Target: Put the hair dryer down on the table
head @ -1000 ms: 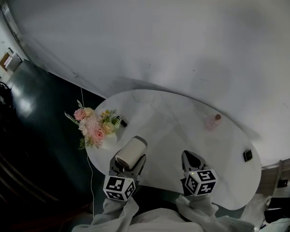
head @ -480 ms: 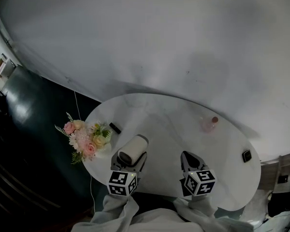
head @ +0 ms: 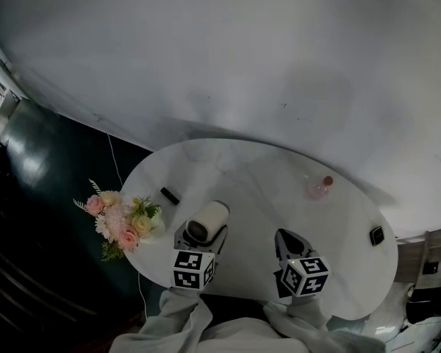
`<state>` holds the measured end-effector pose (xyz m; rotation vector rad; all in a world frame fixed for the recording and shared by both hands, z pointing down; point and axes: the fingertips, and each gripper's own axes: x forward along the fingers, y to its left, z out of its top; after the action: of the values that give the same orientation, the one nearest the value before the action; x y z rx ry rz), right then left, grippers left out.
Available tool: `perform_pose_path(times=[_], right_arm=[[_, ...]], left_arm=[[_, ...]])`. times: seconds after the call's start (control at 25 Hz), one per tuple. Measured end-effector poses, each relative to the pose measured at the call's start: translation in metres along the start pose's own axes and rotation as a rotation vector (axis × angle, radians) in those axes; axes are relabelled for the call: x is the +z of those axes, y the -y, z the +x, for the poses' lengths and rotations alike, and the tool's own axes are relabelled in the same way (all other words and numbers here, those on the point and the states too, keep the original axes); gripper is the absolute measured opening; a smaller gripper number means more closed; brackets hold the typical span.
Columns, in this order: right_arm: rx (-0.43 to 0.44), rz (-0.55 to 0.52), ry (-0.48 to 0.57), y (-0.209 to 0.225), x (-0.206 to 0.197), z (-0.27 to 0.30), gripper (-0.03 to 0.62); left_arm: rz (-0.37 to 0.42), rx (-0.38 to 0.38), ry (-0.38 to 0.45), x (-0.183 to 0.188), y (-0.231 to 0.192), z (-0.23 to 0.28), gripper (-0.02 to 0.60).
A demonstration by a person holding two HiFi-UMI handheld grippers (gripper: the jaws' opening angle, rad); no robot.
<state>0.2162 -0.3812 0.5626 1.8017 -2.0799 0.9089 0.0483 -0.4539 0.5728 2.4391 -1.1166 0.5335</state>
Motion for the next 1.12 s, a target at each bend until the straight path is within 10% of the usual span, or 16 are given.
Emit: perform_pose_path(times=[1.12], right_arm=[[0.004,0.084,-0.041,0.015,-0.004,0.014,0.049]], left_arm=[[0.144,0.075,-0.386,-0.051,0.018,0.070,0.331]])
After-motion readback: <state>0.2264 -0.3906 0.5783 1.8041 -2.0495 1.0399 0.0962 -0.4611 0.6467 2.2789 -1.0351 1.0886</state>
